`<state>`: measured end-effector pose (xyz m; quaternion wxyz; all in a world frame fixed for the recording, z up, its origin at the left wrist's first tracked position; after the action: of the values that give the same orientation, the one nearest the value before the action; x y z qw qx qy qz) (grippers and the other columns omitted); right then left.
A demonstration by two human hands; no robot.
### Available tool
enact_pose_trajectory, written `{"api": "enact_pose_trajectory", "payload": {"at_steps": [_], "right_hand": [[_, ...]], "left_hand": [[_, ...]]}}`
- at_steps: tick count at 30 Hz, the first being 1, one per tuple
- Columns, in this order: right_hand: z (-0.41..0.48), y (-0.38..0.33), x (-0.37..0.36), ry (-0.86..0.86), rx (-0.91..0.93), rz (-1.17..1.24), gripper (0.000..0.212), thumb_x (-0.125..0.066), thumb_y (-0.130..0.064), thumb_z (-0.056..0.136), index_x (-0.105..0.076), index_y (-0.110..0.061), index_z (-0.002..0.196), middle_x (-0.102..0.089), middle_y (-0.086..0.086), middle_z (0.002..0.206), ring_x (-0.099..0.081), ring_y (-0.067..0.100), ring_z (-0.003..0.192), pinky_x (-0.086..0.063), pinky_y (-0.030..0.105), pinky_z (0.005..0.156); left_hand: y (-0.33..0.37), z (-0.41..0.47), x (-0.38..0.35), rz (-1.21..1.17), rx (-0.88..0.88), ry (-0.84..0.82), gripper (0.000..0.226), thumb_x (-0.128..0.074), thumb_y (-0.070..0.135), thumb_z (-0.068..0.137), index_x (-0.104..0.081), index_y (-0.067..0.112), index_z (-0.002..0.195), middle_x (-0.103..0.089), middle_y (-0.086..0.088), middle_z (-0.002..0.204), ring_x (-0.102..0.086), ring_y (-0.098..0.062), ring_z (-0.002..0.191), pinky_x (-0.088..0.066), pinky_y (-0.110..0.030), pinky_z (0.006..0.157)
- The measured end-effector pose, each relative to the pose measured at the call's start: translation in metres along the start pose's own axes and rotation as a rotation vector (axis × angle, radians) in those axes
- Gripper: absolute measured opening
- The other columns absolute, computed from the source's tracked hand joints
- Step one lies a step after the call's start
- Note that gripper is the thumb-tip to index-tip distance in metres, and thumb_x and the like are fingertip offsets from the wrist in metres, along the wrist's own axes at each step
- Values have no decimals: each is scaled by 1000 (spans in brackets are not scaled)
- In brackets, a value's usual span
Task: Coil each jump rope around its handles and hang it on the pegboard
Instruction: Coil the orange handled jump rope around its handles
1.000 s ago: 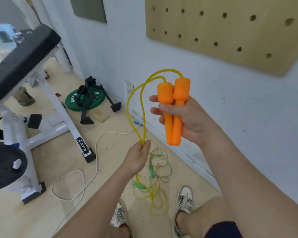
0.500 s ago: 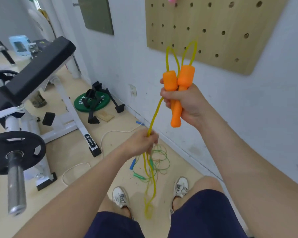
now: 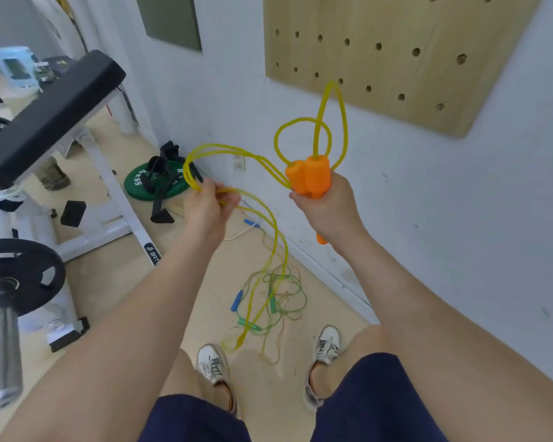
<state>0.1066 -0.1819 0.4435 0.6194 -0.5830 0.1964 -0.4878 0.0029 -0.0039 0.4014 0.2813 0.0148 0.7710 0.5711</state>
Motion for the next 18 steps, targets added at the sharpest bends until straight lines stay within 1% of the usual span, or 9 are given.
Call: {"api": "enact_pose_trajectory", "payload": {"at_steps": [1, 3, 5, 8, 10, 11, 14, 16, 18], "right_hand": [[-1, 6, -1, -1, -17, 13, 8, -72, -5, 80, -64, -5, 78, -59, 3, 66, -51, 15, 61, -40, 29, 61], [-1, 16, -2, -18, -70, 16, 16, -72, -5, 79, -61, 7, 82, -58, 10, 69, -53, 21, 65, -43, 32, 63], [1, 22, -6, -97, -106, -56, 14, -71, -3, 77, -57, 1, 76, -56, 12, 70, -58, 29, 68, -51, 42, 67], [-4, 33, -15, -352, -269, -185, 14, -67, 4, 76, -62, -5, 85, -61, 10, 74, -65, 27, 70, -59, 46, 76], [-14, 41, -21, -547, -418, -173, 19, -67, 9, 78, -64, 2, 96, -67, 16, 78, -68, 24, 69, -60, 34, 69], [-18, 45, -23, -618, -470, -151, 18, -68, 9, 78, -66, 7, 96, -70, 19, 79, -70, 24, 69, -59, 30, 66], [-33, 55, -27, -818, -563, -160, 5, -67, 6, 80, -69, 5, 84, -73, 17, 79, -74, 23, 75, -59, 25, 66], [-42, 60, -27, -945, -570, -168, 4, -67, 2, 84, -68, 3, 88, -74, 15, 82, -74, 24, 83, -58, 28, 73], [-47, 62, -23, -1003, -563, -129, 4, -67, 1, 85, -69, 1, 88, -74, 15, 87, -74, 24, 86, -57, 26, 73]], "left_hand": [[13, 7, -6, -13, -64, -35, 19, -46, 17, 99, -56, 12, 83, -58, -5, 77, -61, -13, 67, -57, -27, 70], [17, 18, -6, 205, -104, -71, 11, -50, 15, 96, -58, 19, 90, -56, -1, 85, -57, -14, 77, -52, -31, 70], [-5, 28, 13, 521, -5, -4, 14, -49, 4, 90, -54, 17, 93, -48, -2, 83, -49, -20, 78, -48, -36, 68], [-44, 18, 46, 779, 74, 51, 62, -46, -5, 81, -39, 18, 137, -49, -8, 120, -52, -23, 99, -51, -34, 67], [-55, -8, 44, 849, -135, -87, 84, -44, -12, 74, -31, 30, 146, -37, 4, 144, -44, -13, 123, -53, -32, 73], [-56, -21, 36, 859, -249, -188, 90, -44, -15, 70, -33, 31, 146, -35, 9, 146, -38, -9, 130, -52, -34, 86], [-49, -55, 10, 912, -509, -495, 99, -48, -11, 59, -31, 33, 145, -26, 10, 152, -19, -5, 143, -28, -34, 116], [-41, -69, -4, 1041, -593, -680, 97, -50, 1, 56, -32, 32, 145, -24, 8, 153, -16, -4, 143, -18, -18, 115], [-40, -77, -11, 1242, -552, -853, 92, -55, -2, 59, -35, 30, 143, -34, 9, 146, -29, -6, 136, -26, -12, 105]]}}
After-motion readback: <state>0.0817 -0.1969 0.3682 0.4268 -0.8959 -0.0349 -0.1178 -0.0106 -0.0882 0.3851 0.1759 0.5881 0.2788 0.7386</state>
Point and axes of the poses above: each hand's wrist, its own z-axis towards the middle knuckle, its own x-axis out of the back of the hand, y = z × x, the point moved 4 cm from there along z, towards the middle knuckle
